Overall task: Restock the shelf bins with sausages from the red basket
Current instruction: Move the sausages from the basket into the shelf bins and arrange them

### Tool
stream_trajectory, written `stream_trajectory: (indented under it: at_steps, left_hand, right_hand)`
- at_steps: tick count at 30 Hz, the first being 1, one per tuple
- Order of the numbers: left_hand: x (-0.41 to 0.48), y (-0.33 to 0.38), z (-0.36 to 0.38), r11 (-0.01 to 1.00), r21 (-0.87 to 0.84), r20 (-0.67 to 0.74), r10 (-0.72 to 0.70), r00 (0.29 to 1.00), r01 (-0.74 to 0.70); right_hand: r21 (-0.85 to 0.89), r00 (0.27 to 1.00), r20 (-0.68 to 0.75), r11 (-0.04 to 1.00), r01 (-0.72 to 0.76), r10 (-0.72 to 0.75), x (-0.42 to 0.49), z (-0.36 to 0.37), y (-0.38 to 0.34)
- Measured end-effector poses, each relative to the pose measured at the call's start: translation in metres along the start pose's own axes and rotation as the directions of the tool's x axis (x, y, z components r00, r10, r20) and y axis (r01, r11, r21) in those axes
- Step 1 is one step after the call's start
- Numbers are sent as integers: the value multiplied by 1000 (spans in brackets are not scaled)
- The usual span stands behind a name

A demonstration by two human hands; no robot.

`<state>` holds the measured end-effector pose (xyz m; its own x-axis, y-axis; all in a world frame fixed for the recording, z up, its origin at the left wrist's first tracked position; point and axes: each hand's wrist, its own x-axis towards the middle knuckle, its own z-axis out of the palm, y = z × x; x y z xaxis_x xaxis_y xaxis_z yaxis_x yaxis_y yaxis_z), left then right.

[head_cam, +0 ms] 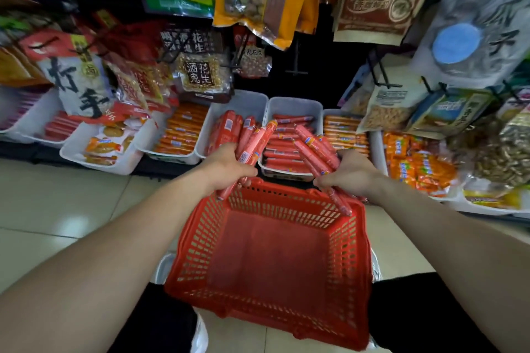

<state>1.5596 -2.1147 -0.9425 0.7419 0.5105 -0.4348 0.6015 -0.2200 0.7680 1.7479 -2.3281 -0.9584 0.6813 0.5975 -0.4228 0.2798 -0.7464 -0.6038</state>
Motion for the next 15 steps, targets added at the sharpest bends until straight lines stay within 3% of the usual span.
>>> stream_trajectory:
  at_steps: [7, 15]
  left_hand:
    - [48, -14, -22, 996, -70, -55, -51, 997, 47]
    - [79, -26, -21, 987, -138, -98, -100, 990, 86]
  right_hand:
    - [-214, 998, 62, 977, 18, -5, 96, 5, -9]
    - [-287, 974, 208, 946, 149, -90, 203, 44, -19]
